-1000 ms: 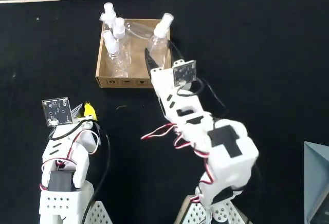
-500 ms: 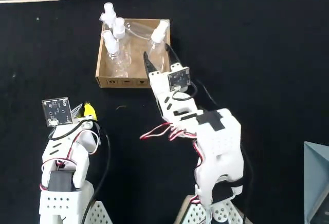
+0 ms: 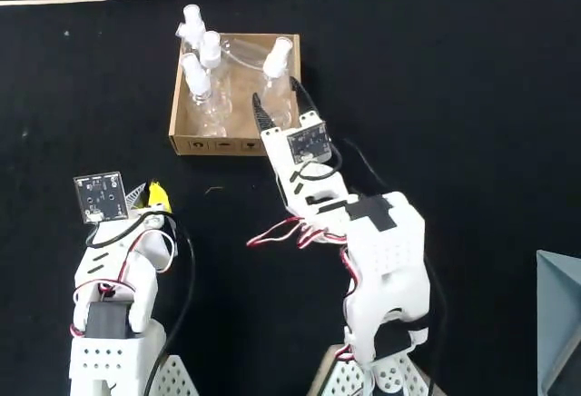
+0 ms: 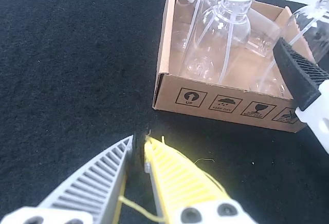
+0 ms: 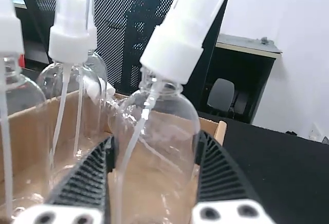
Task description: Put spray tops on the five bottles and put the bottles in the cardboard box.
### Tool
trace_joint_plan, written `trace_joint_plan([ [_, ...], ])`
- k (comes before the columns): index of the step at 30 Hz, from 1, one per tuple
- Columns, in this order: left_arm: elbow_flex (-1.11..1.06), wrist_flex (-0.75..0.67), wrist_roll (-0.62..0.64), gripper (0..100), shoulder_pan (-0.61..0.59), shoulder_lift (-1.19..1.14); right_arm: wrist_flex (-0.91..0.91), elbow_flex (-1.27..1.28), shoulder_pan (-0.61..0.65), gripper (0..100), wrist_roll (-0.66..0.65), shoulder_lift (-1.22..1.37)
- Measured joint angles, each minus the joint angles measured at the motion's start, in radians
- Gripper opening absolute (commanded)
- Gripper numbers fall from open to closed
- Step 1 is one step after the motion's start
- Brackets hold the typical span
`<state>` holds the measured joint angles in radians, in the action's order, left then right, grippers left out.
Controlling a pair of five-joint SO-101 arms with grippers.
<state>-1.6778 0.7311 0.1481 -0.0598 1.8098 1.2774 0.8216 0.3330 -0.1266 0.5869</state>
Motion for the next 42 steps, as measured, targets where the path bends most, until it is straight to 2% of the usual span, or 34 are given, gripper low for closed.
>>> trace_joint_plan([
  [5,0.0,0.0,0.0,3,0.0,0.0,0.0,0.0,0.0,26.6,0.0,0.0],
  [7,0.0,0.0,0.0,3,0.0,0.0,0.0,0.0,0.0,30.3,0.0,0.0],
  [20,0.0,0.0,0.0,3,0.0,0.0,0.011,0.008,-0.002,29.9,0.0,0.0],
  [27,0.0,0.0,0.0,3,0.0,0.0,0.091,0.066,-0.002,17.0,-0.054,0.0],
  [42,0.0,0.0,0.0,3,0.0,0.0,0.097,0.066,-0.002,16.7,-0.055,0.0],
])
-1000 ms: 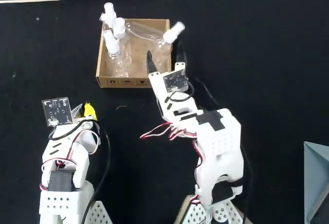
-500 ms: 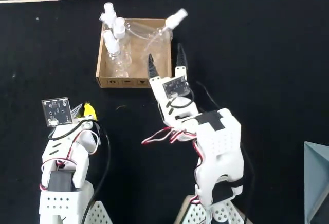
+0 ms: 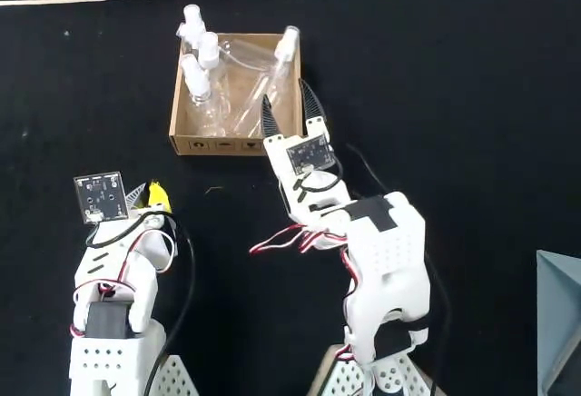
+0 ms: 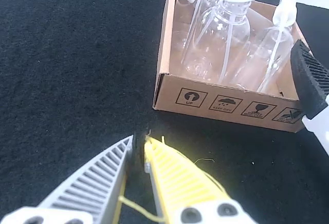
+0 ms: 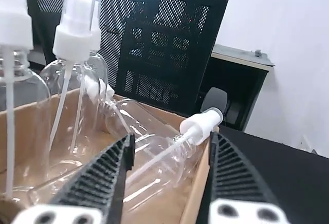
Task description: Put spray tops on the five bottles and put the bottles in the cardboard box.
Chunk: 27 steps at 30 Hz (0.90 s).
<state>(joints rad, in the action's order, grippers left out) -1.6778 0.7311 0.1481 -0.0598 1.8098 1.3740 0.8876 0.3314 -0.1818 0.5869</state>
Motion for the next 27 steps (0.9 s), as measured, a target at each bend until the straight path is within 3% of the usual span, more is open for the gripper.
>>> trace_joint_plan([
  [17,0.0,0.0,0.0,3,0.0,0.0,-0.003,0.017,0.0,16.6,-0.011,-0.005],
  [27,0.0,0.0,0.0,3,0.0,0.0,-0.14,0.166,0.0,16.3,0.028,-0.249],
])
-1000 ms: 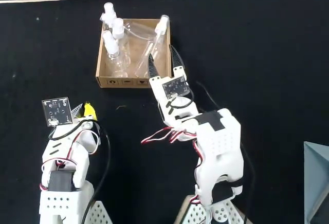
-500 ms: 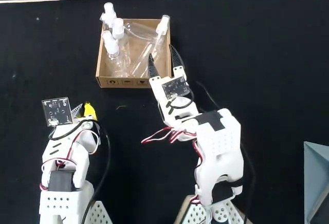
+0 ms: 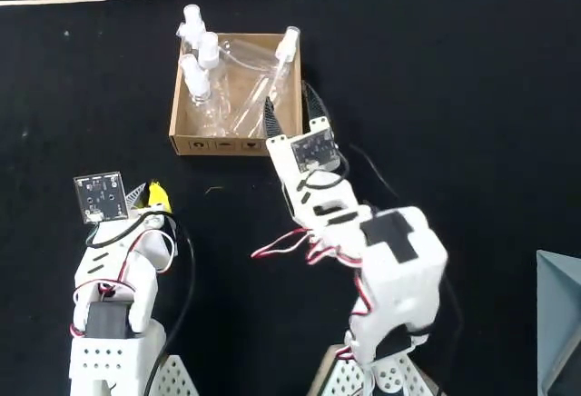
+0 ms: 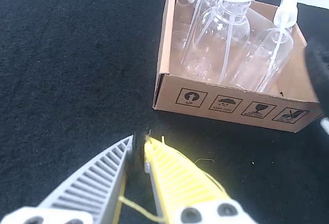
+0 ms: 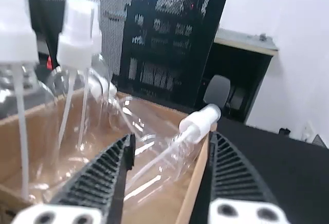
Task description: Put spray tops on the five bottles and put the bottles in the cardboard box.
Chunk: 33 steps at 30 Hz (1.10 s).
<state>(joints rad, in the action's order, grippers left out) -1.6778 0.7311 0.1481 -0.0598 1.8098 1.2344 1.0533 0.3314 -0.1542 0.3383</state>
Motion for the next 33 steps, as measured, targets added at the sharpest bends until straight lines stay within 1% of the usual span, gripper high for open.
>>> trace_joint_plan([
  [6,0.0,0.0,0.0,3,0.0,0.0,-0.008,0.083,0.0,16.3,0.003,-0.121],
  [11,0.0,0.0,0.0,3,0.0,0.0,-0.098,0.109,0.0,16.3,0.003,-0.219],
  [14,0.0,0.0,0.0,3,0.0,0.0,-0.138,0.164,0.0,16.3,0.0,-0.316],
  [18,0.0,0.0,0.0,3,0.0,0.0,-0.219,0.247,0.0,16.3,-0.044,-0.451],
  [24,0.0,0.0,0.0,3,0.0,0.0,-0.318,0.347,-0.002,16.3,-0.052,-0.621],
  [33,0.0,0.0,0.0,3,0.0,0.0,-0.384,0.5,-0.068,16.3,-0.052,-0.829],
])
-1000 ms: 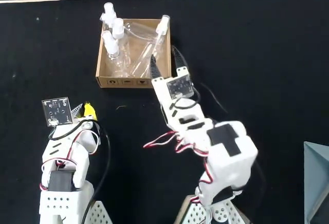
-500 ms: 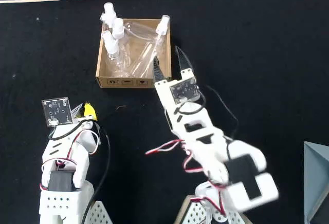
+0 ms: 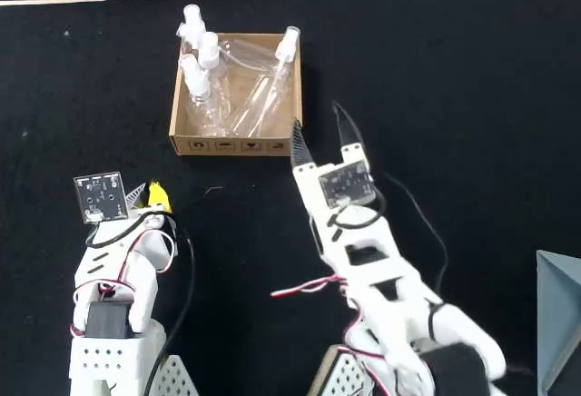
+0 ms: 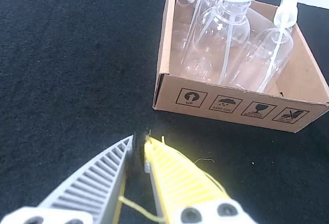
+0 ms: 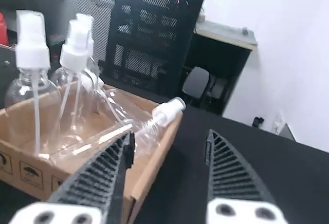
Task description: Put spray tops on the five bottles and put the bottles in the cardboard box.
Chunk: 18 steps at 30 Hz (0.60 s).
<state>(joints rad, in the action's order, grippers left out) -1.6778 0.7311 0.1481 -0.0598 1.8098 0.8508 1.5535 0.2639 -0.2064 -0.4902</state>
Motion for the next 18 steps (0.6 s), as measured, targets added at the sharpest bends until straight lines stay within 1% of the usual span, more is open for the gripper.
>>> trace_joint_plan([
  [10,0.0,0.0,0.0,3,0.0,0.0,-0.104,0.118,-0.021,16.3,-0.003,-0.204],
  [14,0.0,0.0,0.0,3,0.0,0.0,-0.219,0.118,-0.035,16.3,-0.003,-0.285],
  [18,0.0,0.0,0.0,3,0.0,0.0,-0.319,0.12,-0.075,16.4,0.032,-0.381],
])
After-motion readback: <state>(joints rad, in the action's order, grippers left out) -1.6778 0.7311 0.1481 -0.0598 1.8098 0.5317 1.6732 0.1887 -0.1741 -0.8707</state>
